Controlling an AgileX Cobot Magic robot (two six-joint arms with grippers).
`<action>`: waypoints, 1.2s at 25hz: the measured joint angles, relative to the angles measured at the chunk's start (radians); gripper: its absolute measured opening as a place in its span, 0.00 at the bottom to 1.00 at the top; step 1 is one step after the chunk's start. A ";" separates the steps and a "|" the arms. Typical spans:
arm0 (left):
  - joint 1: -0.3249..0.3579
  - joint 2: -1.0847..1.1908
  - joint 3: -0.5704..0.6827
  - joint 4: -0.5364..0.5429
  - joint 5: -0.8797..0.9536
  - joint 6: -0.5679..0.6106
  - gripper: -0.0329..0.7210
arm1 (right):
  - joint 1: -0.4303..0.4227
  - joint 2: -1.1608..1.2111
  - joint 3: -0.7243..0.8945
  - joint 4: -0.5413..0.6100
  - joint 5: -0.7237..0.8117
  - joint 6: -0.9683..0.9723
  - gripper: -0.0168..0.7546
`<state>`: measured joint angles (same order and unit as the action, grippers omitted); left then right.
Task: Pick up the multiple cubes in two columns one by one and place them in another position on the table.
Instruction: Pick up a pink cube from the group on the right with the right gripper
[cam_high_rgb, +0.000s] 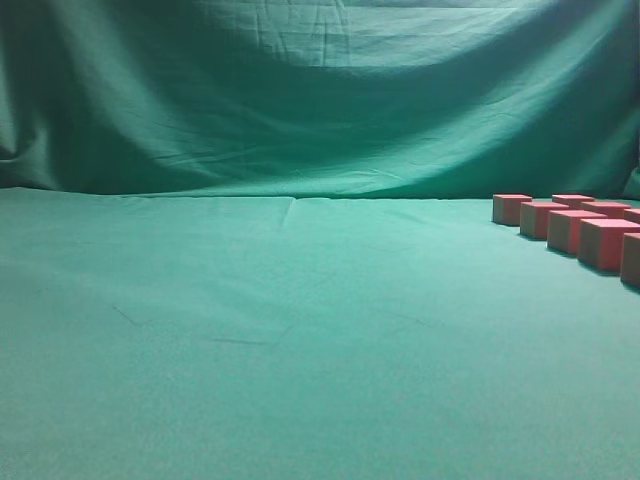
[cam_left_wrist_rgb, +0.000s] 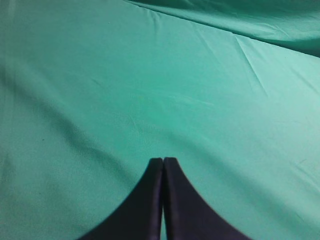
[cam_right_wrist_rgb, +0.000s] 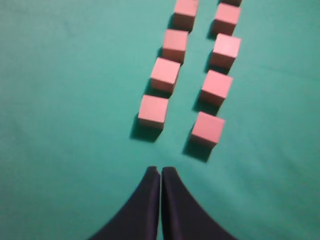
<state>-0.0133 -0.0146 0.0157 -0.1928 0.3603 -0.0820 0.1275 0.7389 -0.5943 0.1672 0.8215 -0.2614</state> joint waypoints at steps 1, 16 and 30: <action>0.000 0.000 0.000 0.000 0.000 0.000 0.04 | 0.022 0.042 -0.025 0.000 0.029 0.003 0.02; 0.000 0.000 0.000 0.000 0.000 0.000 0.04 | 0.278 0.517 -0.173 -0.253 0.006 0.371 0.02; 0.000 0.000 0.000 0.000 0.000 0.000 0.04 | 0.280 0.731 -0.241 -0.365 -0.112 0.547 0.71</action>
<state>-0.0133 -0.0146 0.0157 -0.1928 0.3603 -0.0820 0.4070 1.4697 -0.8357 -0.1977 0.7091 0.2852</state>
